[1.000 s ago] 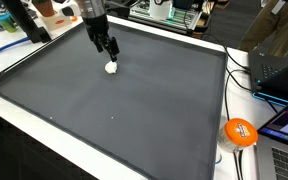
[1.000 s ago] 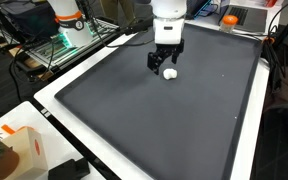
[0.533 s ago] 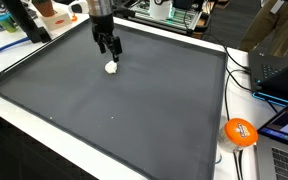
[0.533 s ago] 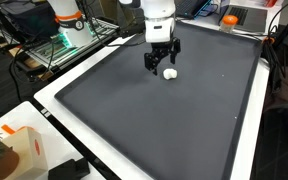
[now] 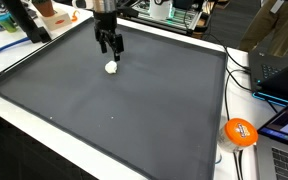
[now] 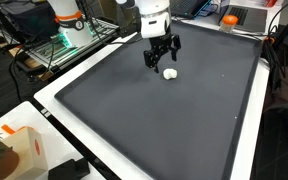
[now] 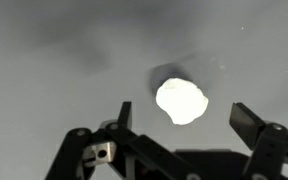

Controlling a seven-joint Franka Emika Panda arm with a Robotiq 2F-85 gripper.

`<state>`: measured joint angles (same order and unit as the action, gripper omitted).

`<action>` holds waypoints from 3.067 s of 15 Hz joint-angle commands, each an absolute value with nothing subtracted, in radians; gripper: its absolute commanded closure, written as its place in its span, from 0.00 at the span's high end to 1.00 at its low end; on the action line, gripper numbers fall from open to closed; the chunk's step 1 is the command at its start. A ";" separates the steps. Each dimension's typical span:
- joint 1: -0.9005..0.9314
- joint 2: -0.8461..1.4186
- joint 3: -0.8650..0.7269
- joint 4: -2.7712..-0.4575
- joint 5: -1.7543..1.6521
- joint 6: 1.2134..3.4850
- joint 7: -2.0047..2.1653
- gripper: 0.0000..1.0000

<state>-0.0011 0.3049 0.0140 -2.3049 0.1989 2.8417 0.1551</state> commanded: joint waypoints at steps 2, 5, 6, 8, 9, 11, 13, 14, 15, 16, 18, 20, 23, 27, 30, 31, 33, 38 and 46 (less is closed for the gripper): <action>0.027 0.311 -0.021 -2.314 0.173 2.902 0.220 1.00; 0.029 0.314 -0.025 -2.316 0.180 2.936 0.235 1.00; 0.027 0.314 -0.024 -2.317 0.183 2.948 0.236 1.00; 0.019 0.318 -0.009 -2.317 0.200 2.971 0.229 1.00; 0.015 0.320 0.002 -2.318 0.207 2.985 0.221 1.00; -0.007 0.330 0.047 -2.325 0.242 3.025 0.186 1.00; -0.005 0.356 0.059 -2.330 0.245 3.073 0.192 1.00; -0.007 0.371 0.064 -2.333 0.243 3.100 0.192 1.00; 0.001 0.383 0.054 -2.344 0.237 3.149 0.205 1.00; 0.010 0.395 0.044 -2.353 0.232 3.202 0.215 1.00; 0.024 0.417 0.023 -2.379 0.229 3.317 0.227 1.00; 0.014 0.414 0.034 -2.360 0.218 3.281 0.216 1.00; 0.011 0.422 0.037 -2.373 0.217 3.310 0.215 1.00; 0.136 0.410 -0.077 -2.413 0.263 3.373 0.218 1.00; 0.246 0.416 -0.156 -2.451 0.308 3.459 0.213 1.00; 0.275 0.419 -0.164 -2.469 0.335 3.518 0.221 1.00; 0.321 0.420 -0.167 -2.502 0.390 3.612 0.223 1.00; 0.434 0.462 -0.179 -2.500 0.567 3.715 0.175 1.00; 0.560 0.523 -0.224 -2.431 0.753 3.681 0.064 1.00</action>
